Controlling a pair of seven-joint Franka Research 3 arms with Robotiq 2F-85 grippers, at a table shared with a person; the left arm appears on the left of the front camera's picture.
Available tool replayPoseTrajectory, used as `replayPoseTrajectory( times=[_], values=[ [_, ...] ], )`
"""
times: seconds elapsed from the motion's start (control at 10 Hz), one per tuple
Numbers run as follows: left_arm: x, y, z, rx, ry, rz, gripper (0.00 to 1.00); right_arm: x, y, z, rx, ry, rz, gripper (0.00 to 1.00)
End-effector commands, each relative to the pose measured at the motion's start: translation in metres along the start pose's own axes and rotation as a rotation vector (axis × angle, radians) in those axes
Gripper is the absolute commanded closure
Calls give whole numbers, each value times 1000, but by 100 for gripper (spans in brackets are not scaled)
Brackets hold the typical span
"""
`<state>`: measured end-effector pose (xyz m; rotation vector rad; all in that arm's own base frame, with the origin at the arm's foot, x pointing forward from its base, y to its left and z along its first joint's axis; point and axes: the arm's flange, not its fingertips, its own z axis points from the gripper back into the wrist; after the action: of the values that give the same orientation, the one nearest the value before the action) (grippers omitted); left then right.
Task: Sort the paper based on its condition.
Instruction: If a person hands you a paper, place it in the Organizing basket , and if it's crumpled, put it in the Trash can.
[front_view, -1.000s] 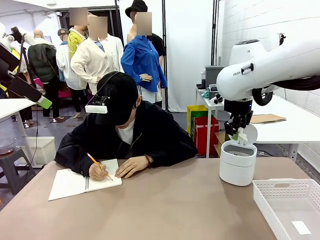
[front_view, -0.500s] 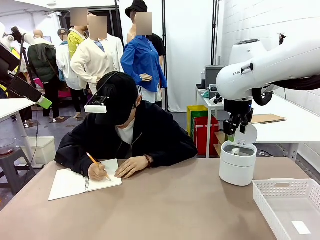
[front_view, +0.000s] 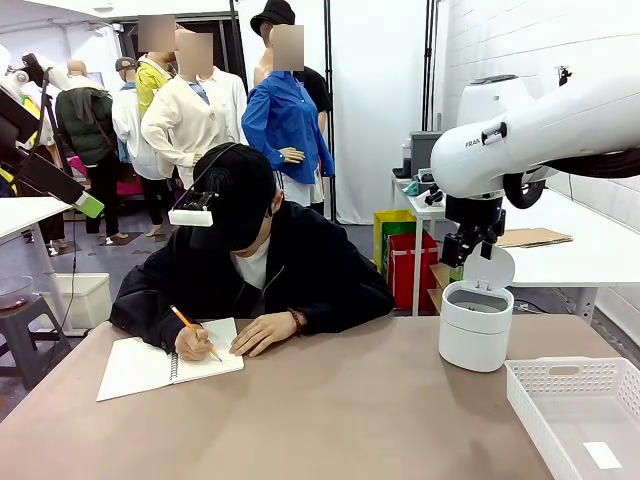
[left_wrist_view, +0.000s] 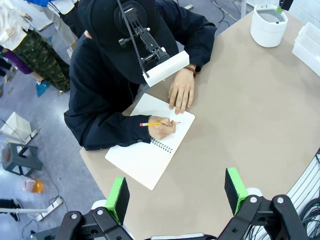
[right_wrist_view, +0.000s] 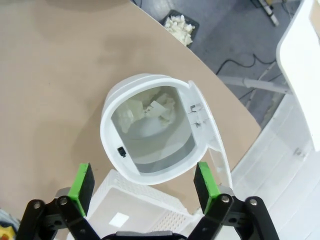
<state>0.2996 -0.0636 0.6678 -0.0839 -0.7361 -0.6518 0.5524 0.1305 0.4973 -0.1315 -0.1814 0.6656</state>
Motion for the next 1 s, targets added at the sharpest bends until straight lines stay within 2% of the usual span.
replayPoseTrajectory(
  times=[0.0, 0.9],
  values=[
    [0, 0, 1, -5, 0, 3, 0, -1, -5, -1, -8, 2, -16, 0],
    [0, 0, 1, -5, 0, 3, 0, -1, -5, -1, -8, 2, -16, 0]
  ],
)
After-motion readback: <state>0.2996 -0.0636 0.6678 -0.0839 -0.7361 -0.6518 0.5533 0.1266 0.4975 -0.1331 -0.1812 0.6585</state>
